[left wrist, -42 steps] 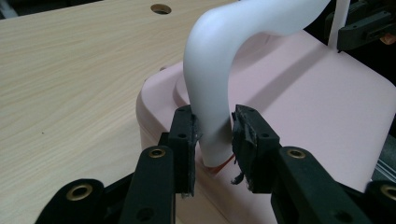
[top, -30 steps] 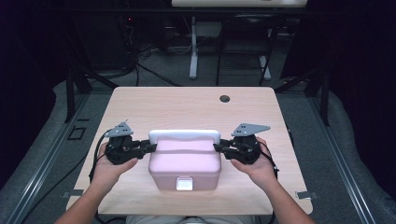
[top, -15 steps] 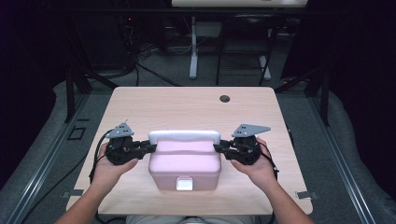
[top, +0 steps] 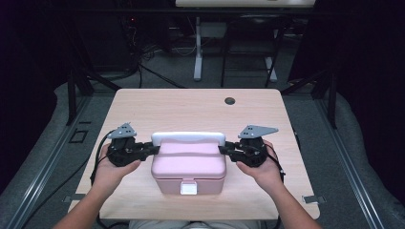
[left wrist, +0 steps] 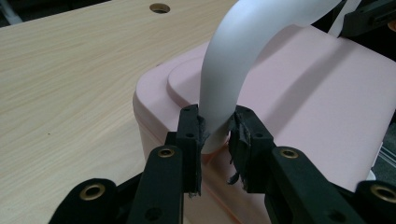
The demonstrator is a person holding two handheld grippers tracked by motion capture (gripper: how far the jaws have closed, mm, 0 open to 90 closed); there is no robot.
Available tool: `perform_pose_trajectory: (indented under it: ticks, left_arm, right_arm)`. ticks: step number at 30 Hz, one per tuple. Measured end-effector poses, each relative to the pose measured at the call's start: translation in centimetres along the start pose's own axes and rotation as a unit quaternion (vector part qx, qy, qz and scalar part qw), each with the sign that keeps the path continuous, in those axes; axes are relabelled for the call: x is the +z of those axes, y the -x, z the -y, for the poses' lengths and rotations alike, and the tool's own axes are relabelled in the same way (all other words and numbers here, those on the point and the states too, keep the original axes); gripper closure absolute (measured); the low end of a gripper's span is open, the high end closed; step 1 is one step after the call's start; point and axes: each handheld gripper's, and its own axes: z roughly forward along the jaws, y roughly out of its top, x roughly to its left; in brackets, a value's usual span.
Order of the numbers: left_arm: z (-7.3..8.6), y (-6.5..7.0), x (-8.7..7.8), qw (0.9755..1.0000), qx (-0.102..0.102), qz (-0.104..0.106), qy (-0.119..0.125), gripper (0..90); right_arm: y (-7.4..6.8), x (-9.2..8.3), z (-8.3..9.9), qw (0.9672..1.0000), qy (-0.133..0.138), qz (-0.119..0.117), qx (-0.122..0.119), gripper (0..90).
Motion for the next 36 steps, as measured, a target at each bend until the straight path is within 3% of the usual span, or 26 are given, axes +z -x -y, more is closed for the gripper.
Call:
perform_pose_trajectory:
  ticks: [12,23,29,36]
  left_arm:
    - [-0.5,-0.3,-0.4,0.9998,-0.016,0.009,0.005,73.2]
    - [-0.2,-0.4,-1.8,0.9999,-0.01,0.003,0.011,72.5]
    - [0.9,-0.8,-3.1,0.9998,-0.014,-0.01,0.013,79.9]
    - [2.8,-0.5,-3.5,0.9998,-0.017,-0.006,0.004,89.0]
  right_arm:
    - [0.4,-0.3,-0.7,0.9995,0.011,-0.015,0.024,74.7]
    - [0.5,-0.2,-1.0,0.9992,0.015,-0.022,0.03,74.7]
    - [0.5,-0.3,-1.0,0.9991,0.016,-0.021,0.032,74.7]
    - [0.6,-0.6,-0.9,0.9985,0.026,-0.021,0.043,74.8]
